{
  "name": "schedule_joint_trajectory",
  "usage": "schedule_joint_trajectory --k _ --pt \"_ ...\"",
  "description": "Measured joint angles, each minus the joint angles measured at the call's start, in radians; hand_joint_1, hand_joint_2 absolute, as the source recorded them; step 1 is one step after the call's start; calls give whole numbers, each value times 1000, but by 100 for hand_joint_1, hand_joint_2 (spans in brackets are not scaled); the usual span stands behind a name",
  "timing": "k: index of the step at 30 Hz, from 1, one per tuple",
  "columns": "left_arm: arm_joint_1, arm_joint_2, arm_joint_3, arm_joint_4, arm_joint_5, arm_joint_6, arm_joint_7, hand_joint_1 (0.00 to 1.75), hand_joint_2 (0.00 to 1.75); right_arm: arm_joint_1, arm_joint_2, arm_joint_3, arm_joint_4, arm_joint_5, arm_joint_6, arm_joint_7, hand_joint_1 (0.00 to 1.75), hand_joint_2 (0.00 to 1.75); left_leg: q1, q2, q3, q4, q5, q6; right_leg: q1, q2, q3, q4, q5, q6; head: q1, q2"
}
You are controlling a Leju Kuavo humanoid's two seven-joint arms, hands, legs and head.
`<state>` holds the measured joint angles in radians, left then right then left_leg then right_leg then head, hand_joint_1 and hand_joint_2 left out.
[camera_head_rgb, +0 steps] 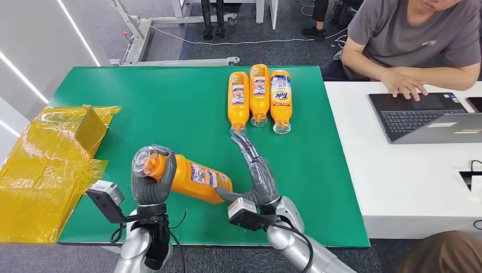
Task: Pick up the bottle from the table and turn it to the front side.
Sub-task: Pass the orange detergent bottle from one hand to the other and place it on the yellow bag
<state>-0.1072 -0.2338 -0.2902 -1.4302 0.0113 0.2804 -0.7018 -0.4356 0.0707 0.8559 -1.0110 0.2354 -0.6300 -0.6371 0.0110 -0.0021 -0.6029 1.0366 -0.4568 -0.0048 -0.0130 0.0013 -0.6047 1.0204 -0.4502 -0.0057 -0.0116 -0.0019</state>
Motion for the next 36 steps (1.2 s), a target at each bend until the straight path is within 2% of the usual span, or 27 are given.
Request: schedule_joint_trajectory --k 4,8,12,15,21,28,32,36 --pt "-1 26 1 0 -246 132 23 175 175 36 7 -19 -32 -11 -21 -2 0 175 0 0 0 0 0 0 0 0 0 0 0 0 0 0" --pt "-1 73 4 -11 -512 203 116 175 175 83 15 -49 -75 5 -19 8 0 175 0 0 0 0 0 0 0 0 0 0 0 0 0 0" --pt "-1 155 23 -50 -757 228 242 175 175 138 16 -88 -140 -17 16 18 0 175 0 0 0 0 0 0 0 0 0 0 0 0 0 0" --pt "-7 231 36 -67 -888 219 304 175 175 181 14 -116 -196 -78 39 -3 0 175 0 0 0 0 0 0 0 0 -1 0 0 -1 0 0" --pt "-84 395 40 -34 -1049 186 367 175 175 252 -5 -161 -322 -157 39 -50 0 175 0 1 0 -1 0 0 0 1 -1 1 0 -1 0 0" --pt "-190 581 16 65 -1186 156 393 175 175 267 -16 -180 -383 -181 57 -61 0 175 0 3 1 0 1 -1 0 3 -2 1 1 -1 0 0" --pt "-244 642 -29 146 -1270 146 395 175 175 270 -19 -184 -403 -185 58 -62 0 175 0 3 0 0 1 -1 0 2 -2 1 1 -1 0 0" --pt "-288 678 -77 238 -1280 144 393 175 175 284 -21 -190 -435 -184 53 -62 0 175 0 4 0 0 1 -1 0 4 -2 1 1 -1 0 0"
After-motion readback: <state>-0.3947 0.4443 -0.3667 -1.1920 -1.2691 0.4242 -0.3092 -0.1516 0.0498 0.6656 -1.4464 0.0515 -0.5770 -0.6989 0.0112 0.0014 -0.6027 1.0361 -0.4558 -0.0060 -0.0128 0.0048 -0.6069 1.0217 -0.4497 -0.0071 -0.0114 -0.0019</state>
